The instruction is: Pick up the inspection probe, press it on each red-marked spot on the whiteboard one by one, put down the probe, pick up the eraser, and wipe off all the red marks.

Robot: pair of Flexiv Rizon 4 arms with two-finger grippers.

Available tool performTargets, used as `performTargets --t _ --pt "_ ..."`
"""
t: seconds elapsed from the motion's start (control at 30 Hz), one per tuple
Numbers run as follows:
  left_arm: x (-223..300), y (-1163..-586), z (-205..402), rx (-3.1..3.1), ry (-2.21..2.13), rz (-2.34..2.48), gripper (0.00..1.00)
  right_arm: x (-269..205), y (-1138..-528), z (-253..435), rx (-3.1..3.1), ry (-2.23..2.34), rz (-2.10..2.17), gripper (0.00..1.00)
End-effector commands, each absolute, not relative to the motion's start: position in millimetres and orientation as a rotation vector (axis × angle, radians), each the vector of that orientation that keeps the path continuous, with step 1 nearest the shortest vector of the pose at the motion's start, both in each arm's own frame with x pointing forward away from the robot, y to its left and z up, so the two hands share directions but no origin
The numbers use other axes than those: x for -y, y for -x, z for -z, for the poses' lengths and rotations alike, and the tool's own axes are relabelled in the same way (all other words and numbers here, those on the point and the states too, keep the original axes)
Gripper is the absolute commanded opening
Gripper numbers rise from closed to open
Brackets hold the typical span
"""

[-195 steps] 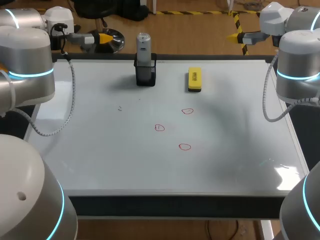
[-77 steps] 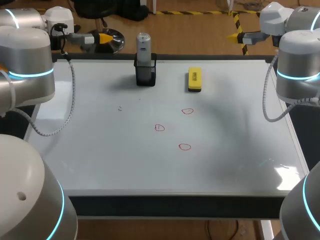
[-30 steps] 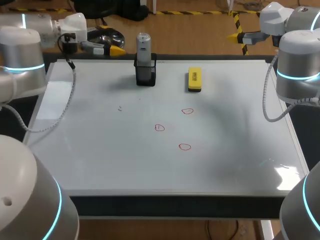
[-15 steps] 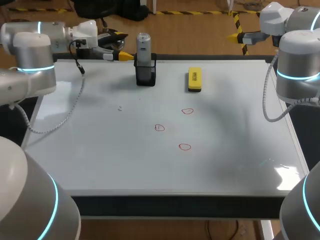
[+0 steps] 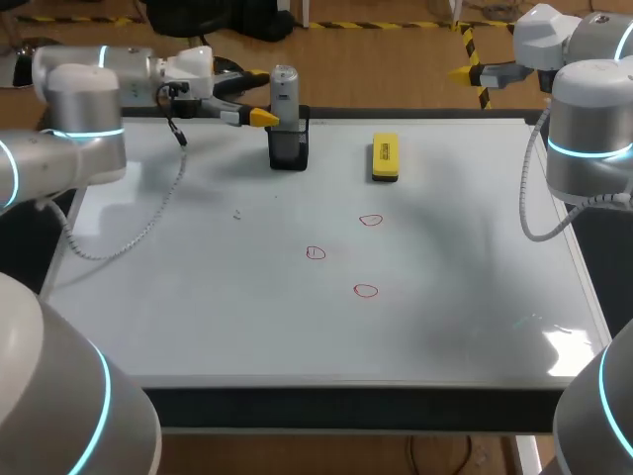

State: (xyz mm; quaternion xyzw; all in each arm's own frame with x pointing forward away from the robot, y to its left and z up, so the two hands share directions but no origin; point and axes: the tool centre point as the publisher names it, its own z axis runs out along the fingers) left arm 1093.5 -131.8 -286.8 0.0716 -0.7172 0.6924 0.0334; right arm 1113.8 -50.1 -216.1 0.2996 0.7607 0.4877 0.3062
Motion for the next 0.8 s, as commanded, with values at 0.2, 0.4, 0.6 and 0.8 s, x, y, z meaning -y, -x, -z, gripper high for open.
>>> performTargets --t 0.2,0.4,0.6,0.8 --pt "148.8 -1091.8 285.9 2.216 -0.221 -2.147 1.0 50.0 -1113.8 216.1 -2.013 -0.793 -1.291 1.0" --pt "159.2 -1087.9 285.1 2.262 -0.227 -2.144 1.0 50.0 -1113.8 216.1 -2.013 -0.793 -1.291 1.0" --pt "163.8 -1088.5 285.8 2.269 -0.23 -2.145 1.0 50.0 -1113.8 216.1 -2.013 -0.793 -1.291 1.0" --pt "165.4 -1090.3 288.1 2.263 -0.249 -2.154 1.0 50.0 -1113.8 216.1 -2.013 -0.793 -1.291 1.0"
